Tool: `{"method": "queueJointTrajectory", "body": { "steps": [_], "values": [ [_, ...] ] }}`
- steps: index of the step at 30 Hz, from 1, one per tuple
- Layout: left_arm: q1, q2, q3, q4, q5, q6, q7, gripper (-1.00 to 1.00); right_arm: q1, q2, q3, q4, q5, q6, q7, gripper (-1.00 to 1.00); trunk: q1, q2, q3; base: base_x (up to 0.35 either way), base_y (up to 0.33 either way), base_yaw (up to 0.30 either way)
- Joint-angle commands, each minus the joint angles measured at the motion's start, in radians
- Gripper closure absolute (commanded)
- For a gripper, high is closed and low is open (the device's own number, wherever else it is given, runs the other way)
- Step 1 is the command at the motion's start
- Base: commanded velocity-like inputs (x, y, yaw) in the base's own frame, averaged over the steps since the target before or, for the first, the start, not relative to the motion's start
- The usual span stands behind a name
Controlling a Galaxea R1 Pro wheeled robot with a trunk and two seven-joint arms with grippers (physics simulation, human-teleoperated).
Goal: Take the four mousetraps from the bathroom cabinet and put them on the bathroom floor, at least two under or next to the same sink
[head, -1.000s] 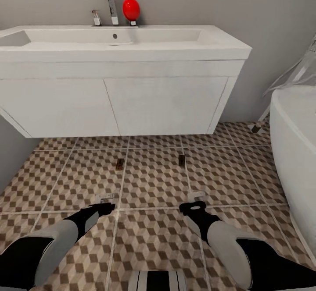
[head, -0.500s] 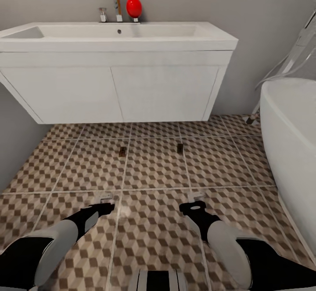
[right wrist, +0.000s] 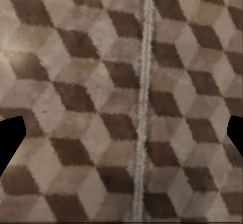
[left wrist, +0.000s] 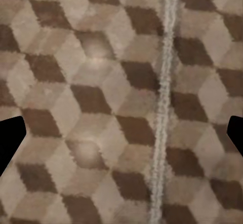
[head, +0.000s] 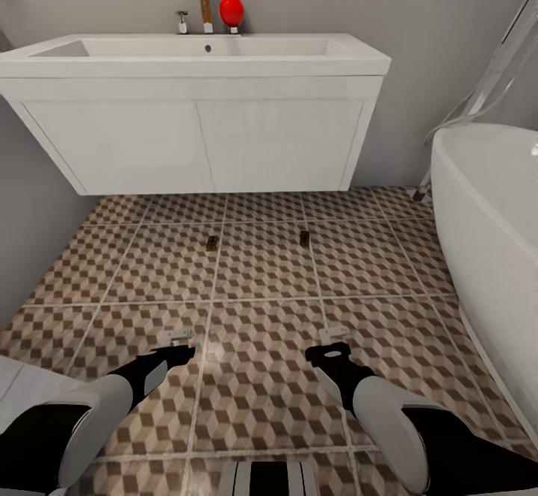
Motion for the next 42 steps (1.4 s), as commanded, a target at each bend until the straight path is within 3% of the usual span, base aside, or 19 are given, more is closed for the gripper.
{"method": "queueJointTrajectory", "body": {
  "steps": [1,42],
  "values": [
    [0.000,0.000,-0.006,-0.001,0.010,0.001,0.001,-1.00,0.000,0.000,-0.008,-0.001,0.010,0.005,-0.003,-1.00,0.000,0.000,-0.001,-0.073,0.000,0.000],
    [0.000,0.001,-0.006,0.000,0.010,-0.007,0.003,-1.00,0.000,0.000,-0.008,-0.001,0.009,-0.002,-0.002,-1.00,0.000,0.000,-0.001,-0.007,0.000,0.000]
  ]
}}
